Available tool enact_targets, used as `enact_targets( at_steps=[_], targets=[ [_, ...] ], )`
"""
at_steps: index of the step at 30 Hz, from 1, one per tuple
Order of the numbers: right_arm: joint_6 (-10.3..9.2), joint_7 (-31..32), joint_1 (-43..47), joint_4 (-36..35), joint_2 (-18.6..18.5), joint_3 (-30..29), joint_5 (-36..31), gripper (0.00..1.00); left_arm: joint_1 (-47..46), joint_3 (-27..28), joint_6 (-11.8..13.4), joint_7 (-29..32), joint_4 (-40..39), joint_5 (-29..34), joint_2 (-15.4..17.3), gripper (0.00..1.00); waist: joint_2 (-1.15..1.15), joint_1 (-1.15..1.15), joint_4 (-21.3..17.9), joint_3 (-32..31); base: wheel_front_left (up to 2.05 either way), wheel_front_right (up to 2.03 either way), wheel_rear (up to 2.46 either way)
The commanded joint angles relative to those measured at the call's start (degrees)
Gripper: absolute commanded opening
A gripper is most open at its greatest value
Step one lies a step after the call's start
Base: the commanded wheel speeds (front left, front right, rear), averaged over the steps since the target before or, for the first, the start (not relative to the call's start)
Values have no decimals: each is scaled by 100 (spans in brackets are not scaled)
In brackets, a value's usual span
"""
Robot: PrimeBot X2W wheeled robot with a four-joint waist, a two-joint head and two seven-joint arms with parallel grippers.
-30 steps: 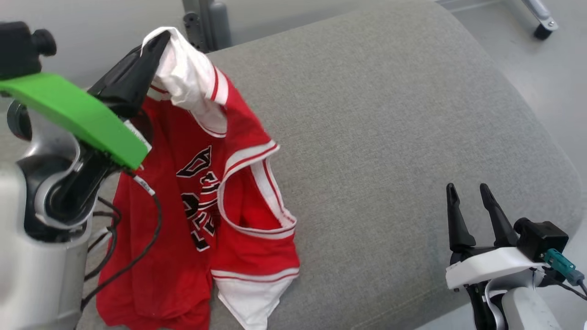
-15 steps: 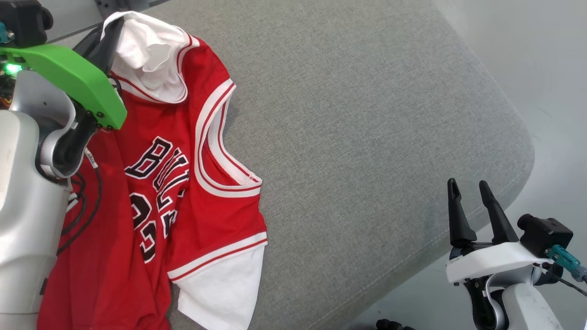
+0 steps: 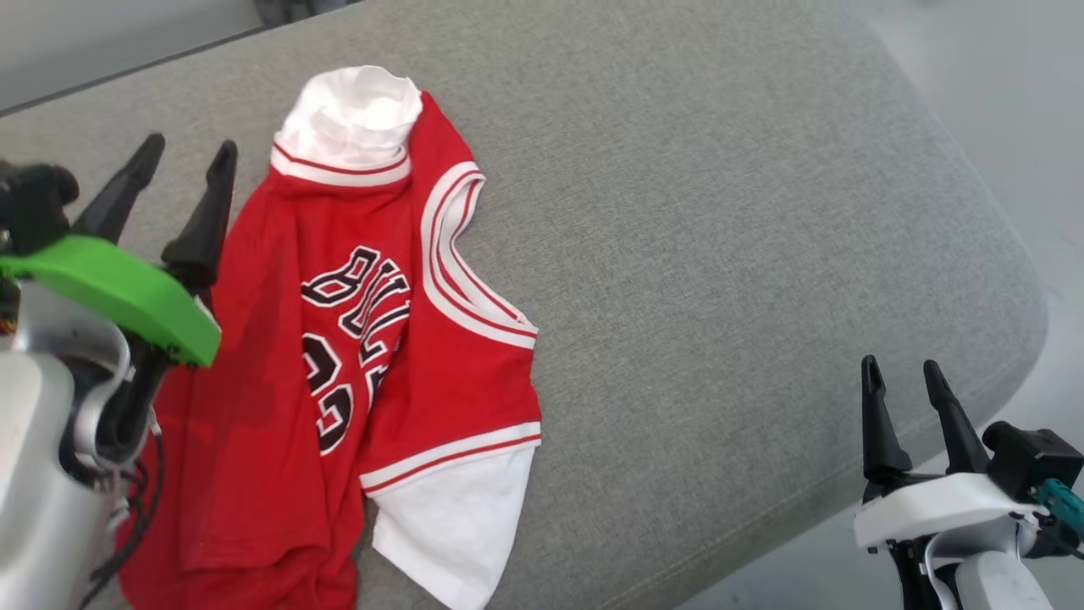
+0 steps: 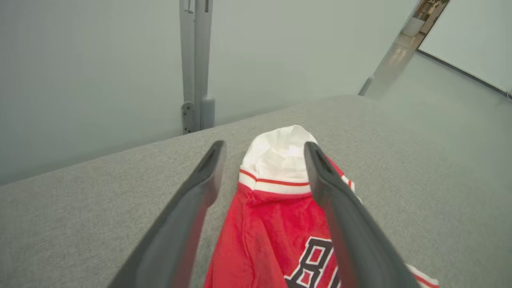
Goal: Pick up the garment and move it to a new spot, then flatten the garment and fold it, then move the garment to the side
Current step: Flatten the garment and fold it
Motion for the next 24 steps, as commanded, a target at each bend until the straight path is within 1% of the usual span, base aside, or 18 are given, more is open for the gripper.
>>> enact_targets(
  at_steps=[1, 3, 6, 8, 10, 12, 14, 15, 17, 20, 23, 24],
  targets=[
    [0, -18, 128, -13, -19, -47, -103, 100, 358, 30, 130, -156, -246, 34, 15, 100, 0, -1, 779, -689, 0, 0, 0],
    [0, -18, 220, -52, -23, -121, -214, 100, 827, 60, 316, -449, -657, 123, -2, 100, 0, -1, 1004, -854, 0, 0, 0],
    [0, -18, 348, -155, -21, -204, -441, 100, 1552, 82, 620, -893, -1105, 231, -167, 100, 0, -1, 1329, -1079, 0, 0, 0],
    [0, -18, 431, -231, -21, -205, -579, 100, 1941, 51, 760, -1141, -1304, 246, -280, 100, 0, -1, 1505, -1183, 0, 0, 0],
    [0, -18, 496, -315, -21, -169, -737, 100, 2297, 57, 910, -1445, -1399, 322, -385, 100, 0, -1, 1665, -1271, 0, 0, 0],
    [0, -18, 537, -408, -21, -175, -848, 100, 2626, -9, 991, -1730, -1358, 438, -523, 100, 0, -1, 1809, -1366, 0, 0, 0],
    [0, -18, 623, -488, -20, -189, -920, 100, 2893, -119, 1059, -1908, -1219, 697, -584, 100, 0, -1, 1930, -1462, 0, 0, 0],
    [0, -18, 656, -522, -22, -196, -951, 100, 3015, -151, 1068, -1966, -1137, 700, -697, 100, 0, -1, 1985, -1502, 0, 0, 0],
    [0, -18, 714, -584, -34, -173, -986, 100, 3200, -204, 1071, -2034, -970, 831, -794, 100, 0, -1, 2073, -1560, 0, 0, 0],
    [0, -18, 787, -640, -82, -129, -1005, 100, 3353, -297, 961, -2073, -699, 916, -1001, 100, 0, -1, 2183, -1611, 0, 0, 0],
    [0, -18, 826, -647, -124, -86, -1013, 100, 3301, -459, 848, -2076, -338, 981, -1092, 100, 0, -1, 2223, -1638, 0, 0, 0],
    [0, -18, 820, -644, -136, -69, -1012, 100, 3246, -521, 813, -1980, -193, 938, -1125, 100, 0, -1, 2220, -1641, 0, 0, 0]
  ],
)
